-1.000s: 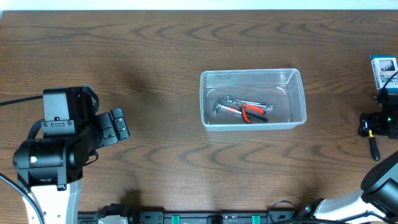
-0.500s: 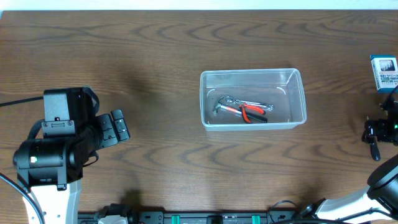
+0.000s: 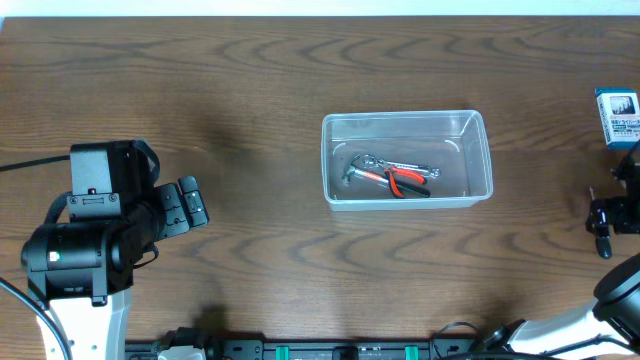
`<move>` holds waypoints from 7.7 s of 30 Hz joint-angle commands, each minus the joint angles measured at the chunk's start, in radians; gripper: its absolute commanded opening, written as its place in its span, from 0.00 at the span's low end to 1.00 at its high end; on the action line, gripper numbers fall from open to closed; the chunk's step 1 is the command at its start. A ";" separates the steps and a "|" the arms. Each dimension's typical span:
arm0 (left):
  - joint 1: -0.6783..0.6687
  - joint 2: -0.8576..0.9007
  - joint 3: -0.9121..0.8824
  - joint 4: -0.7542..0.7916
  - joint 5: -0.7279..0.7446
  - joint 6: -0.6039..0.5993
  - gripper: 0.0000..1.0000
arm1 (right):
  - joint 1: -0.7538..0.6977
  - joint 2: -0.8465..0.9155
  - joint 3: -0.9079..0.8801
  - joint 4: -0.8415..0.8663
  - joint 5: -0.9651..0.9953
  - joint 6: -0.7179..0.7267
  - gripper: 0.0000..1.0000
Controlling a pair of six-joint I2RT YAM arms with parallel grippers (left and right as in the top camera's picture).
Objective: Pack container
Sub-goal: 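Align the right gripper along the screwdriver handle and lower, then close the right gripper on the screwdriver handle and lift, then carry the screwdriver left into the clear container, then lower the screwdriver into the container and open the right gripper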
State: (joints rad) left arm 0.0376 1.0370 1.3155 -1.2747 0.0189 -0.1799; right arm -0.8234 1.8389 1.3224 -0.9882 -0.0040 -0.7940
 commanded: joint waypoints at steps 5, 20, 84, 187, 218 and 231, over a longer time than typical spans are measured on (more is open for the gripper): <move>0.003 0.001 0.014 0.000 -0.004 -0.002 0.98 | -0.011 0.042 -0.003 0.023 -0.011 0.020 0.99; 0.003 0.001 0.014 0.000 -0.004 -0.002 0.98 | -0.011 0.080 -0.003 0.055 -0.011 0.023 0.99; 0.003 0.001 0.014 0.023 -0.004 -0.002 0.98 | 0.006 0.146 -0.061 0.134 -0.007 0.016 0.99; 0.003 0.001 0.014 0.039 -0.004 -0.002 0.98 | 1.085 -0.006 0.230 -0.072 -0.105 -0.149 0.15; 0.003 0.001 0.014 0.042 -0.005 -0.001 0.98 | 1.085 -0.004 0.089 -0.011 -0.129 -0.183 0.17; 0.003 0.001 0.014 0.042 -0.005 -0.002 0.98 | 1.085 -0.004 0.042 0.042 -0.129 -0.183 0.24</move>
State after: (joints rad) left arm 0.0376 1.0370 1.3155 -1.2308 0.0189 -0.1799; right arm 0.2504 1.8568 1.3705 -0.9520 -0.1165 -0.9638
